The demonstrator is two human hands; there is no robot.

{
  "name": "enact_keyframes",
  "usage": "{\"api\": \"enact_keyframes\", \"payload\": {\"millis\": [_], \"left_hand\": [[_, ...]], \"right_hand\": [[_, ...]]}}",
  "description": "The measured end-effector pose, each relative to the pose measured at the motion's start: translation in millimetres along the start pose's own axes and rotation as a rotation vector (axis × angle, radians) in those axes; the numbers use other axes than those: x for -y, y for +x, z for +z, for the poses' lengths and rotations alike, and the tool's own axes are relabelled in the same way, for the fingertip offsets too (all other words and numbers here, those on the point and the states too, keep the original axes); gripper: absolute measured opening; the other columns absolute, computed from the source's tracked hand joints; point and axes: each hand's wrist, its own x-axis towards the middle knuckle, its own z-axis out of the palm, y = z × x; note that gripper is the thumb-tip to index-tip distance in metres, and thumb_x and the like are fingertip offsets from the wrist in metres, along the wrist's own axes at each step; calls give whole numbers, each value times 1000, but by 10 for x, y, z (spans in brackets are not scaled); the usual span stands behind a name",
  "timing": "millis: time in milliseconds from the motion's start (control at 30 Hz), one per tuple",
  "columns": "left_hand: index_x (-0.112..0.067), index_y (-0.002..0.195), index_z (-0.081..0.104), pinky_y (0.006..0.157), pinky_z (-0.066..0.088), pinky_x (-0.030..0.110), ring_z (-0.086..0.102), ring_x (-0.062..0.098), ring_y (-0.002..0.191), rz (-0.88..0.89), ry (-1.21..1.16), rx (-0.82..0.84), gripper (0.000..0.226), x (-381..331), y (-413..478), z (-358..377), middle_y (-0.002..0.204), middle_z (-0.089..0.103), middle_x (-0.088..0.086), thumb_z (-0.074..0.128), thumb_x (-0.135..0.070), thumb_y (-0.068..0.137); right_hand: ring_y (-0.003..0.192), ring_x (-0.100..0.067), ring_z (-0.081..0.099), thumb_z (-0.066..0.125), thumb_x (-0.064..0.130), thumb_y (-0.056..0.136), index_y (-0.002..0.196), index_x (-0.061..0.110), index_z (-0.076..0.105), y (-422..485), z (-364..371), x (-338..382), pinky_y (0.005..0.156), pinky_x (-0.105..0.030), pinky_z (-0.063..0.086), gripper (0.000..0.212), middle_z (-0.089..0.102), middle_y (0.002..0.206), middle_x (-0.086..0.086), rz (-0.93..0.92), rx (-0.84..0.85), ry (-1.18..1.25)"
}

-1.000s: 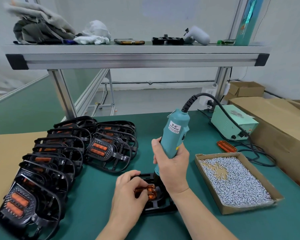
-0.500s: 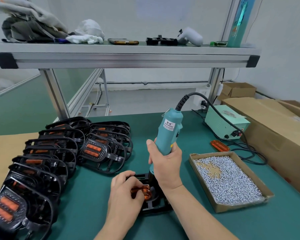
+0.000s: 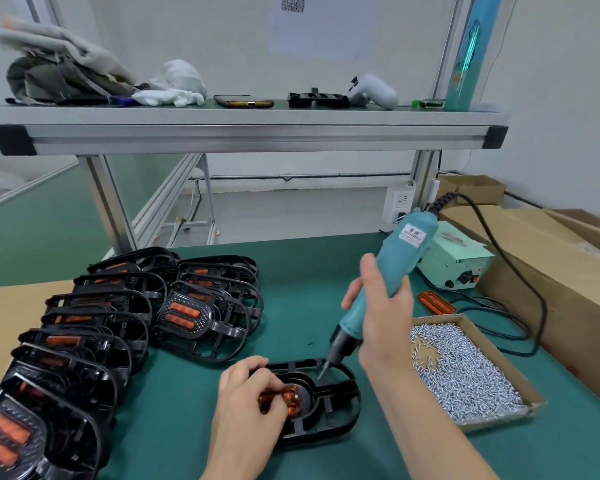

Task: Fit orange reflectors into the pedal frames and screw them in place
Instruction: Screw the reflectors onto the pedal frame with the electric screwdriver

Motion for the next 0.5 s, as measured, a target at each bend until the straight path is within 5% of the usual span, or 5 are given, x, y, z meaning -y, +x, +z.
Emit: {"api": "enact_keyframes", "payload": {"millis": [267,500], "left_hand": [[-36,66,63,82,30,7,38,0,119,-34,-1,2,34,-35,-3,-19,113,53,-29,71,-3,71],[-36,68,62,81,28,6,36,2,118,-75,8,-41,34,-96,-15,38,115,50,-29,71,-3,72]], "right_hand": [[67,-22,65,53,23,103,130,-1,47,534,-632,-120,59,-34,54,36,61,91,-15,457,-157,-120],[77,-23,63,64,35,97,125,3,46,594,-887,-348,63,-34,53,46,64,102,-13,488,-132,-492]]}}
